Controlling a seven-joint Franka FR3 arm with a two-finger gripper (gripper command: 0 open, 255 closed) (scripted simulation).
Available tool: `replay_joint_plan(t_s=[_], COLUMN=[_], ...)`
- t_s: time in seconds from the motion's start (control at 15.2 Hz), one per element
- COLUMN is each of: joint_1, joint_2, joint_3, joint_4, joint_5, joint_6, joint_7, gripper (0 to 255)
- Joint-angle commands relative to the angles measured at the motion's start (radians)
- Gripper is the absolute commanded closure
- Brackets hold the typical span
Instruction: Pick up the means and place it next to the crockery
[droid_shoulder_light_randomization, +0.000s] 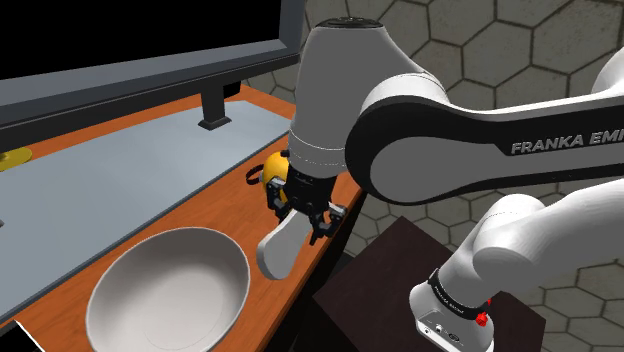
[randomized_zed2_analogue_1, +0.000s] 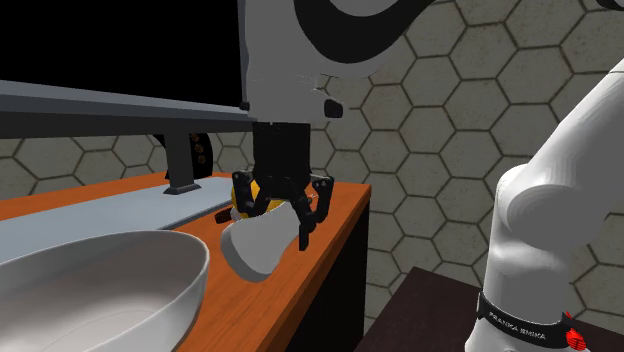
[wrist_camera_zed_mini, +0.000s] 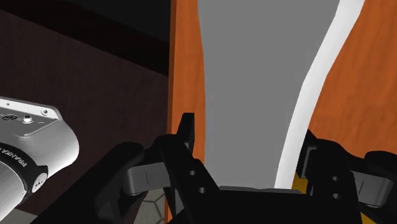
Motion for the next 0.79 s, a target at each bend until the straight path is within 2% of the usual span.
replay_joint_plan(t_s=[0.0, 0.07, 0.13, 0.46, 0.73], joint_1=[-0.001, -0.001, -0.001, -0.001, -0.002], joint_2=[0.003, 0.003, 0.003, 0.003, -0.030], joint_3=[0.001, 0.001, 0.001, 0.001, -0.043], joint_4=[-0.003, -0.003, -0.003, -0.003, 0.097], joint_5=[-0.001, -0.001, -0.001, -0.001, -0.018], joint_6=[0.001, 0.001, 0.001, 0.001, -0.132], joint_7=[0.000, 0.000, 0.000, 0.000, 0.000], gripper=[255, 255, 0, 0, 0])
